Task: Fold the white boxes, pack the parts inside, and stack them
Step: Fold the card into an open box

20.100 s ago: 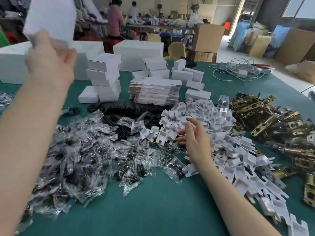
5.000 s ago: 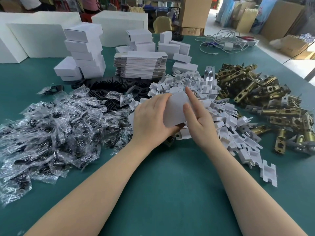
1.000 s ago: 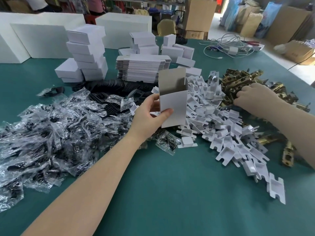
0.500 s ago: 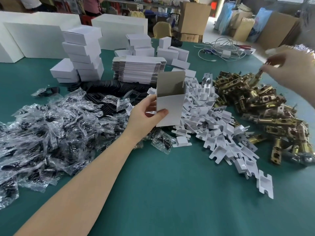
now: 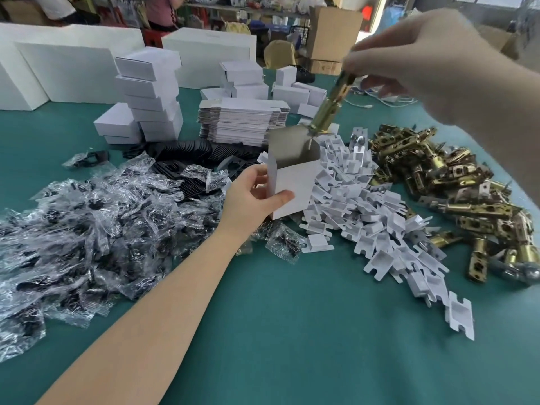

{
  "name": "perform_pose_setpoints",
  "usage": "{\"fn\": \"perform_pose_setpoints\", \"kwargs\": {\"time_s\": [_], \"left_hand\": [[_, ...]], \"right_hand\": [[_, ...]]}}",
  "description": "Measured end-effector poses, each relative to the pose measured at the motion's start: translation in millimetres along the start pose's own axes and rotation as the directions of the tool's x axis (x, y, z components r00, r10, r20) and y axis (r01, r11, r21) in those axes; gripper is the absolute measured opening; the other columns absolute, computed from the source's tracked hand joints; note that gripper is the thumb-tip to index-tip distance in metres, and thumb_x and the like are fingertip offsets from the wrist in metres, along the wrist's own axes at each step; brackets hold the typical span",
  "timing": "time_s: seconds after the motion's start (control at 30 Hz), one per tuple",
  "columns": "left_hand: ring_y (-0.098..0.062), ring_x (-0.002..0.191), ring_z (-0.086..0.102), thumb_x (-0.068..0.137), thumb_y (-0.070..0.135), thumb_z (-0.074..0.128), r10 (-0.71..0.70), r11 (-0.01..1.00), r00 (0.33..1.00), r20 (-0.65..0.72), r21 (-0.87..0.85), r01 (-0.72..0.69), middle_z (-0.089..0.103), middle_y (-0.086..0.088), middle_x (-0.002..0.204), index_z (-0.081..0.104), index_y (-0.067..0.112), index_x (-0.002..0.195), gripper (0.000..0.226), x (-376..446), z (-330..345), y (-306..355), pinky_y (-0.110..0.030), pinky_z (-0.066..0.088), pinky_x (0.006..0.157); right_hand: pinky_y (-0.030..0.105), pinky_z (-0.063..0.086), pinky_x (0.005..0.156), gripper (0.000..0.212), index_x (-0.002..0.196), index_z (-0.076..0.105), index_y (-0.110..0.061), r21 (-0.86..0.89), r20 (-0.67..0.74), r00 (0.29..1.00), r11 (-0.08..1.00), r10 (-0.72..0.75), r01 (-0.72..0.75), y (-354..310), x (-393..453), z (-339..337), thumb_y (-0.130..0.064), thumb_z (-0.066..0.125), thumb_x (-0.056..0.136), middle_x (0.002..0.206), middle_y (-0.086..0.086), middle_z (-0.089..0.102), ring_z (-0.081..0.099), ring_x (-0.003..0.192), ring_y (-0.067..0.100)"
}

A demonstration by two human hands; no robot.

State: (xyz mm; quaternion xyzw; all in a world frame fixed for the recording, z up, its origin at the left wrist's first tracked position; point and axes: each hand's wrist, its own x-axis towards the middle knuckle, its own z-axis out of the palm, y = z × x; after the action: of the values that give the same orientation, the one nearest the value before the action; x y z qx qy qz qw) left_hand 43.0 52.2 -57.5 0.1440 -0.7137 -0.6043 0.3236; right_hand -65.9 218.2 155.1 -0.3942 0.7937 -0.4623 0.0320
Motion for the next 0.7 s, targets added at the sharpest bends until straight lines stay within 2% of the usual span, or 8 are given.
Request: {"fn": "perform_pose_setpoints", "kwargs": {"time_s": [0.17,0.23,0.37,0.53,0.7], "left_hand": [[-0.005,0.087,0.071,0.072,0.02,0.088,-0.01,1.0,1.0,0.015,-0.01,0.01,0.074,0.014,0.097,0.06,0.03,0.102,0.042,-1,-1,2,-0.018,0.055,0.07],[-0.006,0.088,0.072,0.073,0.018,0.087,-0.011,1.0,1.0,0.019,-0.021,0.011,0.074,0.013,0.098,0.06,0.029,0.101,0.041,-2,-1,3,-0.018,0.055,0.07],[-0.008,0.088,0.072,0.073,0.016,0.087,-0.015,0.999,1.0,0.028,-0.029,0.016,0.075,0.013,0.097,0.06,0.028,0.1,0.04,-3,-1,5,-0.019,0.055,0.07],[-0.006,0.086,0.072,0.073,0.018,0.087,-0.014,1.0,0.999,0.039,0.005,0.014,0.075,0.018,0.094,0.059,0.029,0.099,0.04,-4,0,6,-0.018,0.055,0.07],[-0.005,0.087,0.071,0.072,0.018,0.087,-0.013,1.0,0.999,0.03,0.007,0.013,0.075,0.012,0.099,0.058,0.028,0.1,0.042,-5,-1,5,-0.017,0.055,0.07]], "right_hand": [[0.01,0.051,0.058,0.013,0.088,0.068,-0.024,0.004,-0.004,0.999,0.999,-0.049,0.049,-3,-3,36,-0.027,0.079,0.081,0.082,-0.008,0.072,0.065,0.064,-0.003],[0.01,0.052,0.059,0.013,0.085,0.068,-0.027,-0.033,-0.027,0.998,0.998,-0.058,0.057,-1,-2,46,-0.029,0.08,0.08,0.083,-0.008,0.071,0.066,0.066,-0.001],[0.019,0.058,0.074,0.026,0.102,0.075,-0.019,-0.143,-0.058,0.996,0.988,-0.062,0.054,6,0,58,-0.03,0.08,0.079,0.09,-0.007,0.073,0.068,0.078,0.004],[0.009,0.052,0.066,0.029,0.106,0.074,-0.018,-0.231,-0.105,0.988,0.969,-0.112,0.085,12,0,70,-0.031,0.077,0.081,0.09,-0.008,0.071,0.064,0.076,-0.004],[0.014,0.054,0.072,0.03,0.106,0.074,-0.017,-0.272,-0.129,0.983,0.958,-0.128,0.089,10,3,72,-0.035,0.076,0.082,0.094,-0.005,0.073,0.065,0.08,-0.001]]}}
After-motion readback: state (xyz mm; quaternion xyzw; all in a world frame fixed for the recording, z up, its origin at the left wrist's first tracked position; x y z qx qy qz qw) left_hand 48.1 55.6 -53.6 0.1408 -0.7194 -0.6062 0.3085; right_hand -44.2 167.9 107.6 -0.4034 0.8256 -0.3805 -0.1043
